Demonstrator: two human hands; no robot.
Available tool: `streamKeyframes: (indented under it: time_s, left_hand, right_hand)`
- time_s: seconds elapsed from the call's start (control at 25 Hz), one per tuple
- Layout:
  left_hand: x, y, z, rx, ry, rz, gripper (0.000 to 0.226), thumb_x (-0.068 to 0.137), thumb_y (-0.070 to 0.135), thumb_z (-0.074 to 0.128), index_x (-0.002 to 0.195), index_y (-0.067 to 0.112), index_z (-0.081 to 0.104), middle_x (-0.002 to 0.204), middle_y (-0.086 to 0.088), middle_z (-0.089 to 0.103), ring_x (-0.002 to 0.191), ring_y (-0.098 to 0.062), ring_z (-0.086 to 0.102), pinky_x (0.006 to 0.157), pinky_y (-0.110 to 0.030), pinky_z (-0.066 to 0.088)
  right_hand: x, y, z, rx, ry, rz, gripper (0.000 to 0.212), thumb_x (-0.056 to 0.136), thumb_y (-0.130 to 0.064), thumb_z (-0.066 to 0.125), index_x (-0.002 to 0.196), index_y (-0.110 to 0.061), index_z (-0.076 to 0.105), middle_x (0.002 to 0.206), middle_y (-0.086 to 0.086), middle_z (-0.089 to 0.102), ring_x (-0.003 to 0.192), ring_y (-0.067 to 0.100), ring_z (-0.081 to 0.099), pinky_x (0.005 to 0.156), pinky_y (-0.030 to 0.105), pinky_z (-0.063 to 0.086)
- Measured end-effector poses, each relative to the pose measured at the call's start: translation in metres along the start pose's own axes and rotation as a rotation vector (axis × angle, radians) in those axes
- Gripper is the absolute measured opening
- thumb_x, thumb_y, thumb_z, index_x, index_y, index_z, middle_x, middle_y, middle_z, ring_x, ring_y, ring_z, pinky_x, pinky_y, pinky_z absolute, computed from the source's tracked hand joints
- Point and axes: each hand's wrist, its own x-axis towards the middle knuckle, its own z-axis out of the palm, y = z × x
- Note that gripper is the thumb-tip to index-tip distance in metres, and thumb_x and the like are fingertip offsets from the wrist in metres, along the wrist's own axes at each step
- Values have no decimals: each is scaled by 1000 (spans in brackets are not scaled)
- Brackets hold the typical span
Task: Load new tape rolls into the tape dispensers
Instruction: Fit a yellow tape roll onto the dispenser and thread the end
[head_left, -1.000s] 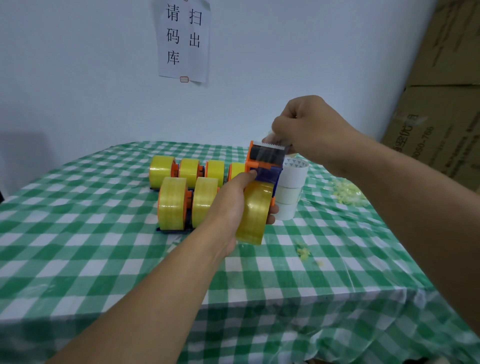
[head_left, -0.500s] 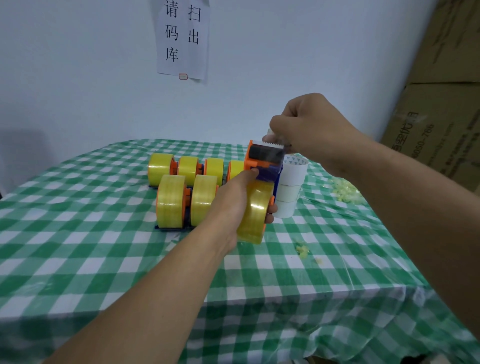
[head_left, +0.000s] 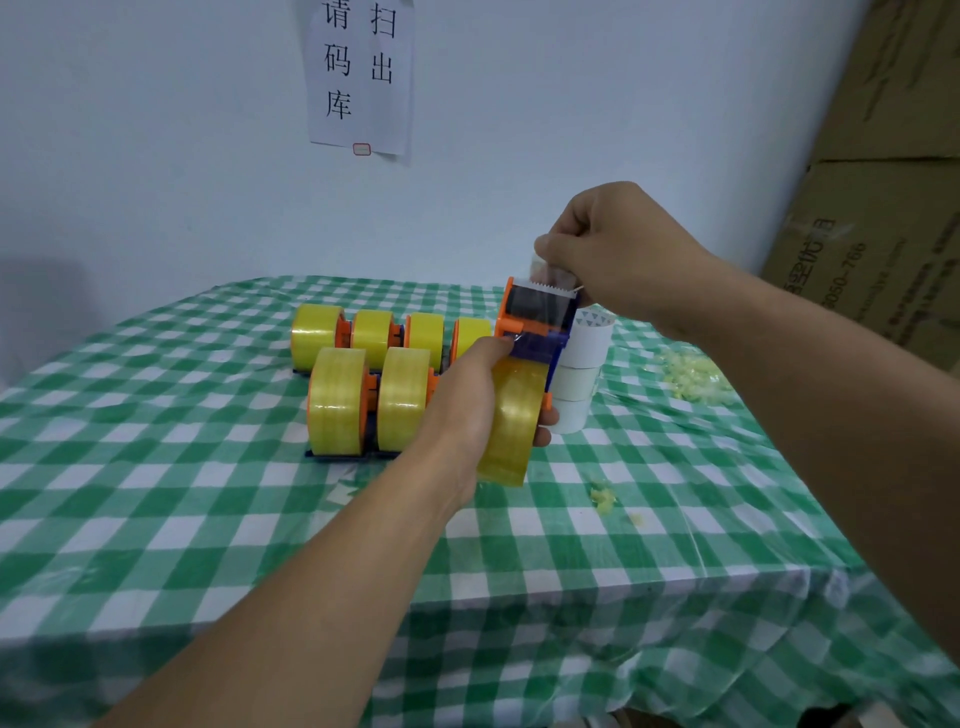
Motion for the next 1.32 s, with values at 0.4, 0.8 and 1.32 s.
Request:
streamKeyframes:
  time_s: [0.4, 0.8, 1.32]
  left_hand:
    - [-4, -1, 7, 145, 75, 30, 38, 84, 45, 74, 90, 7, 75, 80, -14, 76, 62, -27, 67, 79, -42, 57]
    - [-8, 2, 11, 140, 115, 32, 41, 88, 44, 71, 92, 3, 74, 75, -15, 75, 58, -26, 65, 65, -37, 56]
    - [-8, 0, 7, 107, 35, 37, 25, 88, 33, 71, 88, 8, 74, 77, -13, 74, 64, -27, 65, 73, -39, 54]
  right_hand:
    - [3, -2, -4, -107, -5, -55, 30, 100, -21, 60, 94, 8, 65, 74, 2, 72, 63, 8, 65, 84, 45, 60]
    - [8, -3, -2, -160, -35, -92, 36, 103, -21, 56, 101, 14, 60, 79, 9, 71, 51, -10, 59, 63, 22, 46]
    - [11, 3, -4, -95, -40, -64, 31, 104, -21, 53, 97, 8, 62, 84, 7, 75, 80, 25, 70, 86, 44, 58]
